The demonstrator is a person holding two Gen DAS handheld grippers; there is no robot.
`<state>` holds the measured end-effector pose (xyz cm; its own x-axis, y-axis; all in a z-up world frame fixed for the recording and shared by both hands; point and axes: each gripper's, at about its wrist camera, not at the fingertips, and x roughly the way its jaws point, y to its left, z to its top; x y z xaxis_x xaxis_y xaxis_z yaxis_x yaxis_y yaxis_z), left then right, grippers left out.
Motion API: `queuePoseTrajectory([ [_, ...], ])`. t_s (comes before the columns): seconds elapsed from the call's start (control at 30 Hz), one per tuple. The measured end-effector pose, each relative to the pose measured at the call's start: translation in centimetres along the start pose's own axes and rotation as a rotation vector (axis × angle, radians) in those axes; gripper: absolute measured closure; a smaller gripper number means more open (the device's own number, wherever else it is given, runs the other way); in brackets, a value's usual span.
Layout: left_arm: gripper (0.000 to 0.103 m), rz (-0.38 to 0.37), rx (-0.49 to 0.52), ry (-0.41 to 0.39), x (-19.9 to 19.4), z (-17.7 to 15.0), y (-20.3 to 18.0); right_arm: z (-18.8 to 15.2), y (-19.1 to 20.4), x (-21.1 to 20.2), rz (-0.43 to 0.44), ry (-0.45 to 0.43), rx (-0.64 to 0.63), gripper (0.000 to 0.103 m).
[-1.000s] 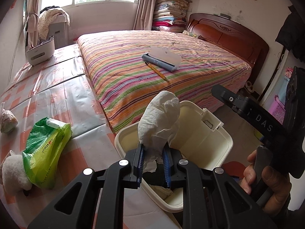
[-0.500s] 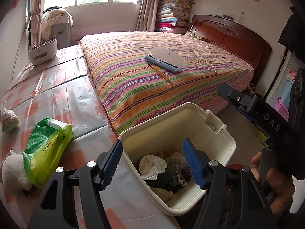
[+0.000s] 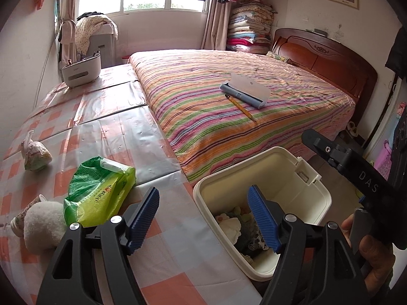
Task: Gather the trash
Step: 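Move both tools back toward the table items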
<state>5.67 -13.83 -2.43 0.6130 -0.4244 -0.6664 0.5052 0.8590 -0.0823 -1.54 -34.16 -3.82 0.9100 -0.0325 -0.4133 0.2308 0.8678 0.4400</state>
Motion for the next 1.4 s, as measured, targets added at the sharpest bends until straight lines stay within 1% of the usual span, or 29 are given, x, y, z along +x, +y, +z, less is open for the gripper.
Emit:
queuePoseTrajectory([
  [0.37, 0.032, 0.075, -0.067, -0.009, -1.9, -0.7, 4.3, -1.1, 3.6, 1.2, 0.064, 0.042, -0.044, 0.025],
  [0.63, 0.032, 0.138, -0.119, -0.017, -3.6, -1.7, 8.0, -2.4, 7.3, 2.5, 0.127, 0.090, -0.099, 0.024],
  [0.9, 0.032, 0.221, -0.225, -0.025, -6.1, -3.0, 14.1, -4.2, 11.4, 3.8, 0.186, 0.148, -0.159, 0.023],
  [1.17, 0.032, 0.304, -0.347, -0.031, -8.8, -4.1, 22.1, -6.1, 14.6, 6.1, 0.228, 0.239, -0.194, 0.023],
  [1.27, 0.032, 0.328, -0.349, -0.002, -8.8, -4.4, 24.4, -6.8, 15.3, 7.0, 0.242, 0.281, -0.187, 0.023],
  [1.4, 0.032, 0.328, -0.331, 0.050, -8.1, -4.8, 26.3, -7.6, 15.8, 8.2, 0.264, 0.336, -0.163, 0.023],
])
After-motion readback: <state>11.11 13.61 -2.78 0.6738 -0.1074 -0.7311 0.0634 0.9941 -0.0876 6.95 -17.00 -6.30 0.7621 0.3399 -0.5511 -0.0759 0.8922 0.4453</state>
